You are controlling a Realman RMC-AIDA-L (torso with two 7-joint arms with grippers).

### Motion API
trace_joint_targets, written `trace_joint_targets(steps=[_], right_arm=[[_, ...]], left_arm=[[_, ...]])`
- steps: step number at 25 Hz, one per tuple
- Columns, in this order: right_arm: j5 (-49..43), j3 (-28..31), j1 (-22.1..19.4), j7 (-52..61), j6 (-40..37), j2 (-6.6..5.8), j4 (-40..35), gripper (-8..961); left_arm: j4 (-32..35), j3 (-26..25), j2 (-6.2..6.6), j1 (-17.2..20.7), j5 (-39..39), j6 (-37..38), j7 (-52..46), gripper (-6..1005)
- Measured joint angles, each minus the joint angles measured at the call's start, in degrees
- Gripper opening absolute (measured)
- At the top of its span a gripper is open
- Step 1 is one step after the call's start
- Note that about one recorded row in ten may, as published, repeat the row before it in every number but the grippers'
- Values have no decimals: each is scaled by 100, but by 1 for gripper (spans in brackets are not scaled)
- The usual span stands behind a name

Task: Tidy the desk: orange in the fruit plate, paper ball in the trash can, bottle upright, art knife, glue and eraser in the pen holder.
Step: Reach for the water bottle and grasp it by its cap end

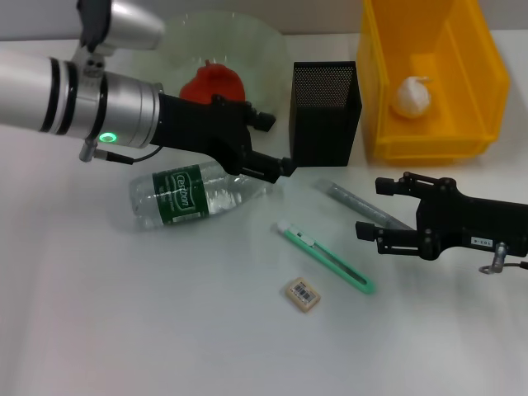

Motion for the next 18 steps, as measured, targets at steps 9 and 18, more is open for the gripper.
trace_joint_targets(steps=[9,18], right_arm=[[0,22,-38,0,-25,0,0,823],[0,22,-50,1,-34,0,0,823]], left_arm=[[52,105,-25,-661,1231,-24,-946,855],[136,1185,-44,-1033,1795,-362,-1715,854]])
